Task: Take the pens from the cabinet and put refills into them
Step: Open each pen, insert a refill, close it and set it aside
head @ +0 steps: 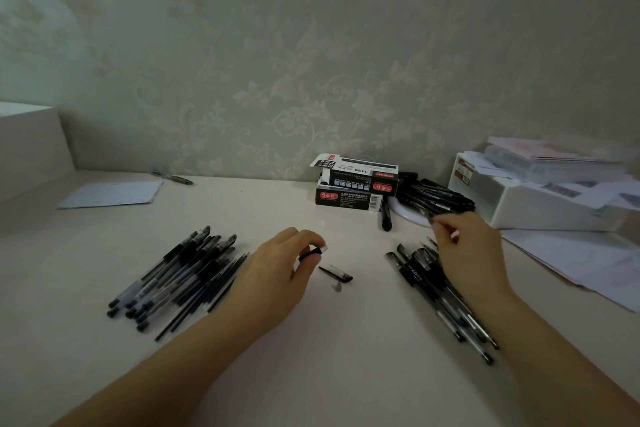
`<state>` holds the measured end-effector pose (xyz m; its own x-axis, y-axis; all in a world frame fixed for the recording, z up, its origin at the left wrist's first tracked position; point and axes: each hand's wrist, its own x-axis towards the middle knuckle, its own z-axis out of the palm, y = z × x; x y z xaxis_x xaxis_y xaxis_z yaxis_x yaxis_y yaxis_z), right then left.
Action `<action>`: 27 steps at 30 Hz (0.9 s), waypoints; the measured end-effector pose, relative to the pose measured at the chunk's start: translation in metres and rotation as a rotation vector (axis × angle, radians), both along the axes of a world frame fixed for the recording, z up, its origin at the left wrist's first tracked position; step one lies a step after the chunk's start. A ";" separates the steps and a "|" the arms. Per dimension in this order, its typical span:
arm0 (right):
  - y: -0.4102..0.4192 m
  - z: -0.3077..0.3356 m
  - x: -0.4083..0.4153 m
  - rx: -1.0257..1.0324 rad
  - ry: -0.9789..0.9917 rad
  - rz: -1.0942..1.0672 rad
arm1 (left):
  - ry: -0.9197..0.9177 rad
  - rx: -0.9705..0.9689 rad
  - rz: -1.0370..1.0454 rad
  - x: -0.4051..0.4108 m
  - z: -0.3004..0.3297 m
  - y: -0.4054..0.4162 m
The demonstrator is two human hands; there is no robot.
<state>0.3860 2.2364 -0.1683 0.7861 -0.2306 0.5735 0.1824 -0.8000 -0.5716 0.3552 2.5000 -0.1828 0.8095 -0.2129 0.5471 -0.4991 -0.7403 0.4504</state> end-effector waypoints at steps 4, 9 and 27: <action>-0.008 -0.011 0.002 -0.156 0.134 -0.089 | 0.001 0.029 0.013 0.001 -0.001 0.000; -0.010 -0.016 0.005 -0.174 0.231 -0.108 | 0.042 0.048 0.205 0.008 0.000 0.013; 0.048 -0.008 -0.021 -0.238 -0.035 0.253 | 0.429 0.461 0.543 0.011 0.017 0.059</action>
<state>0.3648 2.2840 -0.1763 0.7799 0.1123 0.6157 0.4082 -0.8370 -0.3644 0.3661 2.5591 -0.1659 0.9827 0.1404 0.1210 0.1269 -0.9855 0.1126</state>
